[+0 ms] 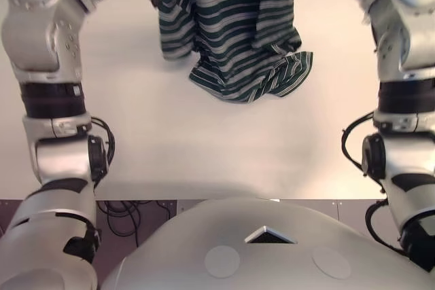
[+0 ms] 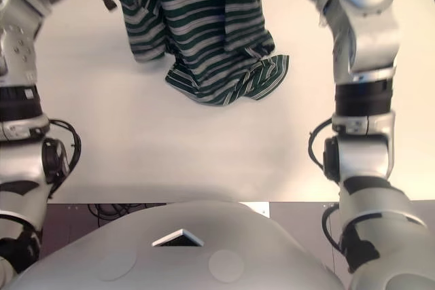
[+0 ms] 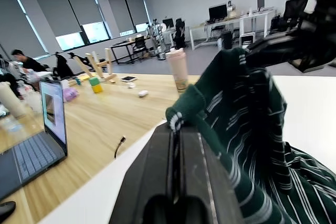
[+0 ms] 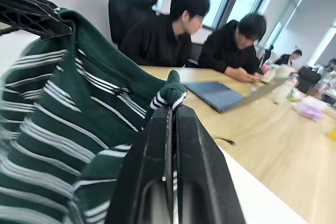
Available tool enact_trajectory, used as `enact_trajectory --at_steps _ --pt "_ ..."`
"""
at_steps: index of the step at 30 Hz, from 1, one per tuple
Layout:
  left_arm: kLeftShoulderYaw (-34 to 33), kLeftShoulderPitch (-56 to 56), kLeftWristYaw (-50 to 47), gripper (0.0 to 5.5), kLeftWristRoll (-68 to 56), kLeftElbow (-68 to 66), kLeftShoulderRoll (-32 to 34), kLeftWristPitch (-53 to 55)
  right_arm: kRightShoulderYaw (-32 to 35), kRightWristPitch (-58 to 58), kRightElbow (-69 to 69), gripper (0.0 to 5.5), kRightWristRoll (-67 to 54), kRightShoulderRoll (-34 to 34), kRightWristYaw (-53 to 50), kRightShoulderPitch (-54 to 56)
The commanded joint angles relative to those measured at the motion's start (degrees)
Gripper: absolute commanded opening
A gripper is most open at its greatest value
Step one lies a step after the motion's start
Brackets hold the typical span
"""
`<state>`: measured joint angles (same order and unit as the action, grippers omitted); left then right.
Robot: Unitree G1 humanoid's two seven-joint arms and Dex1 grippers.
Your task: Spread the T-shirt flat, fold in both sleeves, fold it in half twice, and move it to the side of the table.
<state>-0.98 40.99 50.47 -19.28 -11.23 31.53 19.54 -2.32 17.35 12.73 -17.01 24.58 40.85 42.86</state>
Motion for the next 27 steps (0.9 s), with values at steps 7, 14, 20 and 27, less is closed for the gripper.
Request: enact_trajectory --at_steps 7,14,20,27 --pt "2.4 24.8 4.9 0.00 9.9 -32.6 0.6 -16.5 6.5 -2.9 27.8 0.01 -0.9 -2.1 1.2 23.6" --pt "1.1 28.6 11.8 0.00 7.4 -28.8 1.5 -14.9 9.1 2.2 23.7 0.01 -7.0 2.2 15.8 26.6" --pt "-3.7 11.7 13.8 0.00 -6.3 9.4 8.4 8.7 12.6 25.2 -0.4 0.01 -23.1 13.4 29.9 17.0" --pt "-19.9 0.5 1.4 0.00 -38.1 45.4 16.9 36.4 23.9 47.1 -16.8 0.01 -43.5 23.9 32.0 5.7"
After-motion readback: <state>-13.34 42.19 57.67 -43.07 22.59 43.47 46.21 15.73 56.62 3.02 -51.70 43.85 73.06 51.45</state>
